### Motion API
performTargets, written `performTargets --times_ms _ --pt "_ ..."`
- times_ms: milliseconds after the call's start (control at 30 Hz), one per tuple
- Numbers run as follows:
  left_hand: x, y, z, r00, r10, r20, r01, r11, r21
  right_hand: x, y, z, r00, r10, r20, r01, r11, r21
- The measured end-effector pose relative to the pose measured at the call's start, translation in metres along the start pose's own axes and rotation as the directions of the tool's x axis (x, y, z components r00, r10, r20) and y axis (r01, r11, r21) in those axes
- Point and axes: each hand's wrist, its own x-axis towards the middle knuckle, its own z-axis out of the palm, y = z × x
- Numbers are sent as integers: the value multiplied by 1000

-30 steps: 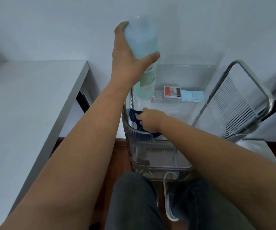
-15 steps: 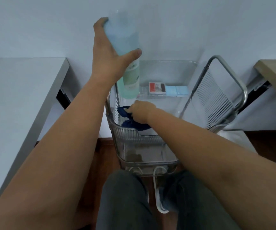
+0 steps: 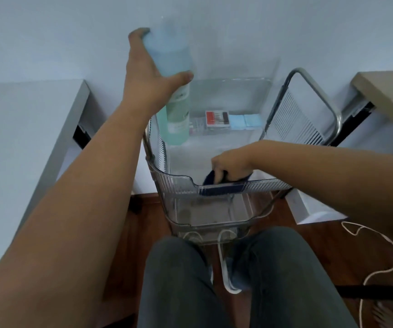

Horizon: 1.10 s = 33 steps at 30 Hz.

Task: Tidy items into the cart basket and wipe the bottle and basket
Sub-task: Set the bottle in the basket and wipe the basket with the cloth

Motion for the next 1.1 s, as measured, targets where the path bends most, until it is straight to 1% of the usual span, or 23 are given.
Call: performTargets --times_ms 67,100,167,267,333,367,433,500,600,667,733,800,900,967,1000,1100 --pt "2 1 1 999 -21 34 21 1000 10 -18 21 4 995 92 32 -91 996 -17" --pt "2 1 0 999 -31 43 30 999 10 -26 29 7 989 141 42 -142 990 4" --pt "3 -1 -1 998 -49 49 49 999 6 -33 32 11 982 190 11 -190 980 56" --pt "5 -4 -2 996 -76 50 76 997 -5 -22 9 12 980 122 -156 -118 992 32" --pt "6 -4 -2 994 -91 67 90 996 17 -2 -12 11 963 74 -258 -69 997 30" --pt "6 -4 -2 992 -102 73 99 994 37 9 -21 9 947 84 -310 -69 996 59" --pt "4 -5 -3 989 -132 71 127 989 70 28 -31 6 904 159 -398 -120 985 120" --pt "3 -5 -3 985 -154 73 146 984 102 36 -28 3 852 291 -434 -228 954 192" --pt "-1 -4 -1 983 -148 110 126 974 191 28 -9 -1 768 497 -403 -376 860 344" --pt "-1 -3 0 983 -132 128 98 965 242 22 9 -1 708 604 -365 -468 789 398" --pt "0 -3 1 983 -133 128 99 964 245 19 26 1 636 701 -322 -550 705 447" --pt "1 -4 0 983 -134 125 101 966 237 14 40 5 573 773 -272 -606 624 493" --pt "0 -6 -1 982 -134 133 101 969 226 0 58 11 504 841 -198 -648 520 556" --pt "1 -6 0 983 -119 138 83 967 243 -9 61 14 479 862 -167 -674 483 559" --pt "2 -6 0 984 -112 137 73 963 261 -12 58 14 485 856 -179 -681 498 538" --pt "3 -10 0 985 -123 118 86 956 280 -10 41 26 538 794 -284 -657 606 448"
